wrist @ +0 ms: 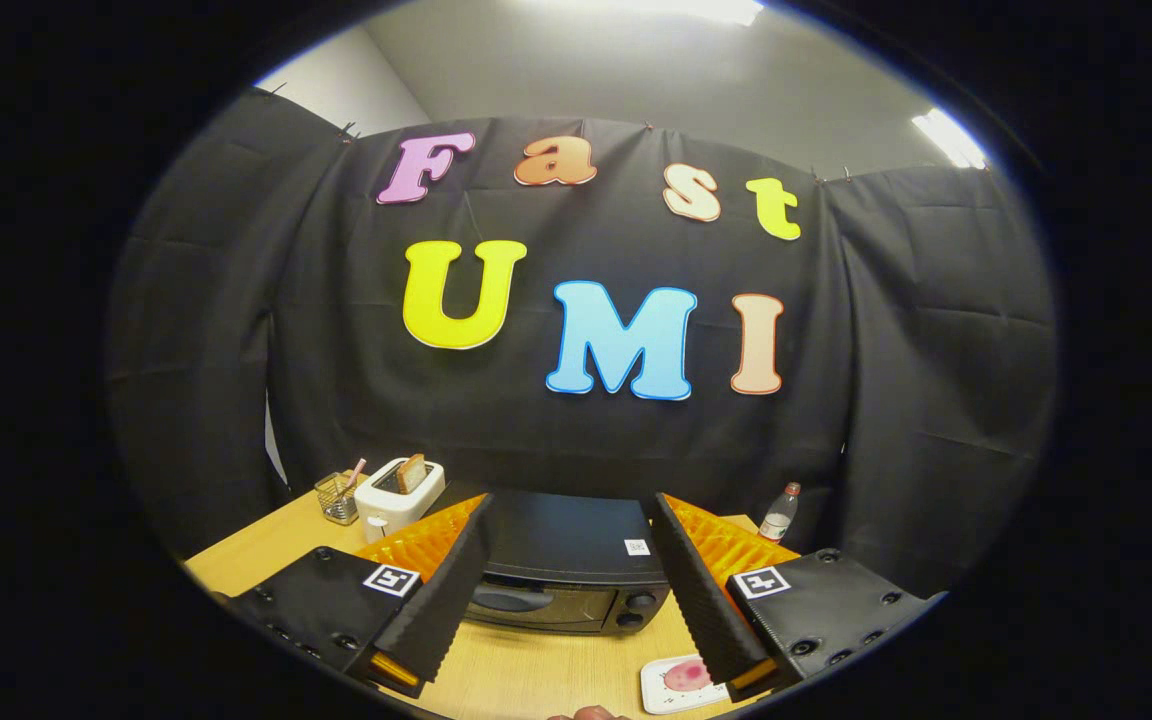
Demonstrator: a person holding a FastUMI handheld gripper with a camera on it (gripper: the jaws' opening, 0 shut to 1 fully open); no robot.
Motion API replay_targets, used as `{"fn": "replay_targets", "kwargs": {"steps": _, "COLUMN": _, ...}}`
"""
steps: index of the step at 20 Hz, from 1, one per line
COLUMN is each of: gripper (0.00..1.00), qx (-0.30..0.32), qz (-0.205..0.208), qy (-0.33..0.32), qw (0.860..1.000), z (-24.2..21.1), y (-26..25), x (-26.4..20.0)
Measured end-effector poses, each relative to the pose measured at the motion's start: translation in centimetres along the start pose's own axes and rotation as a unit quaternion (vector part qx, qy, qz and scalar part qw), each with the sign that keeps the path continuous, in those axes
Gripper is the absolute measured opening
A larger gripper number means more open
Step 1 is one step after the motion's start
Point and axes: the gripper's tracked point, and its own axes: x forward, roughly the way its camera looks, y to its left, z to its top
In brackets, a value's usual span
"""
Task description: Open the toaster oven, put the food inside, and close the toaster oven door.
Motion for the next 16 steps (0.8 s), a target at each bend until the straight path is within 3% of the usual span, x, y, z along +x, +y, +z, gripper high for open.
{"fn": "replay_targets", "kwargs": {"steps": 8, "gripper": 0.98, "qx": 0.027, "qz": 0.009, "qy": 0.066, "qw": 0.997, "z": -4.7, "y": 2.4, "x": 5.9}}
{"fn": "replay_targets", "kwargs": {"steps": 16, "gripper": 0.98, "qx": 0.043, "qz": 0.045, "qy": 0.12, "qw": 0.991, "z": -10.4, "y": 5.5, "x": 8.7}}
